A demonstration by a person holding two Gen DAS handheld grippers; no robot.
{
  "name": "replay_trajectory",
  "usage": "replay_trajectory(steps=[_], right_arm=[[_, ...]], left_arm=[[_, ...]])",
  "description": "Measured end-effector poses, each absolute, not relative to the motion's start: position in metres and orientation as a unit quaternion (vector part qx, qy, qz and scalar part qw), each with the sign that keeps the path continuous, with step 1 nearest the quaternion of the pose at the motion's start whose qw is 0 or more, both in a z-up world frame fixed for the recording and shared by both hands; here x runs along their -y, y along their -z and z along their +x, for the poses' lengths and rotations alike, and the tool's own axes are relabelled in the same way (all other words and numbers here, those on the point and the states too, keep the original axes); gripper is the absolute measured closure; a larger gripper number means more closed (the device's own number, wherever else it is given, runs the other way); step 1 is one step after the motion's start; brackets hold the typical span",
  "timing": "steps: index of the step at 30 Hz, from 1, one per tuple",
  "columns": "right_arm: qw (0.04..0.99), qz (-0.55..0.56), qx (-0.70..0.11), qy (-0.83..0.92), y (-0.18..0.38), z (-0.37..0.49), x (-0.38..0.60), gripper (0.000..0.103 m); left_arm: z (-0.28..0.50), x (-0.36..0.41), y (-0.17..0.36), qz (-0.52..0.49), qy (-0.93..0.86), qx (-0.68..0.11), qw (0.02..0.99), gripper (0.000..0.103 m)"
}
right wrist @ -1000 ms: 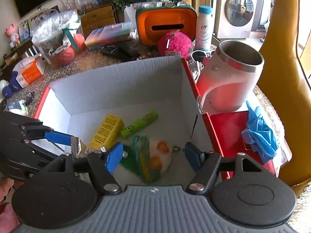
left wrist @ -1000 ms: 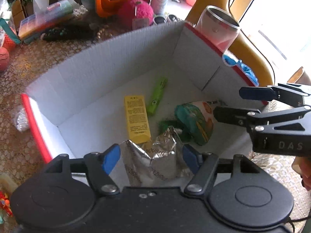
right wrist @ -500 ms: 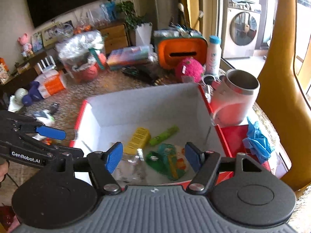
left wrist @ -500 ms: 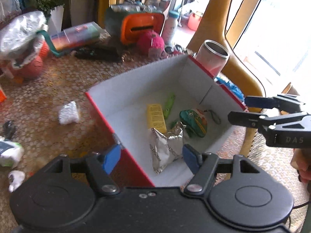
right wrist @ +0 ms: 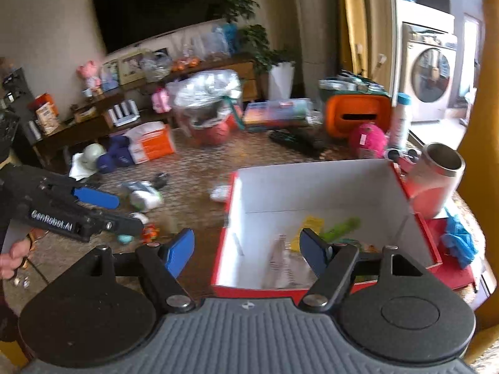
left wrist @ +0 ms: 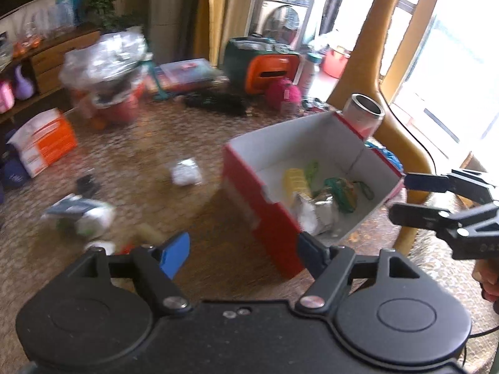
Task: Organize objects
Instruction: 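Withdraw both tools toward the brown coiled cord on the table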
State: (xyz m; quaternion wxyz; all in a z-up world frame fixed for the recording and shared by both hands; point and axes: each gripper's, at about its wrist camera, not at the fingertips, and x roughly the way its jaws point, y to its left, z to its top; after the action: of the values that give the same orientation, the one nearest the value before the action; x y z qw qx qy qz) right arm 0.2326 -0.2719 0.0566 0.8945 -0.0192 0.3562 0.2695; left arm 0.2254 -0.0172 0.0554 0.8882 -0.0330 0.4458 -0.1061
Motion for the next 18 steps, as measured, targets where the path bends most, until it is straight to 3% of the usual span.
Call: replay_trajectory(steps=[18], right_arm=[[0.86,-0.053,-0.367,-0.35,-0.018,0.186,0.173,0.028]], left_arm=[[0.177,-0.107,-0.014,-0.079,0.007,-0.463,0.883,0.022]])
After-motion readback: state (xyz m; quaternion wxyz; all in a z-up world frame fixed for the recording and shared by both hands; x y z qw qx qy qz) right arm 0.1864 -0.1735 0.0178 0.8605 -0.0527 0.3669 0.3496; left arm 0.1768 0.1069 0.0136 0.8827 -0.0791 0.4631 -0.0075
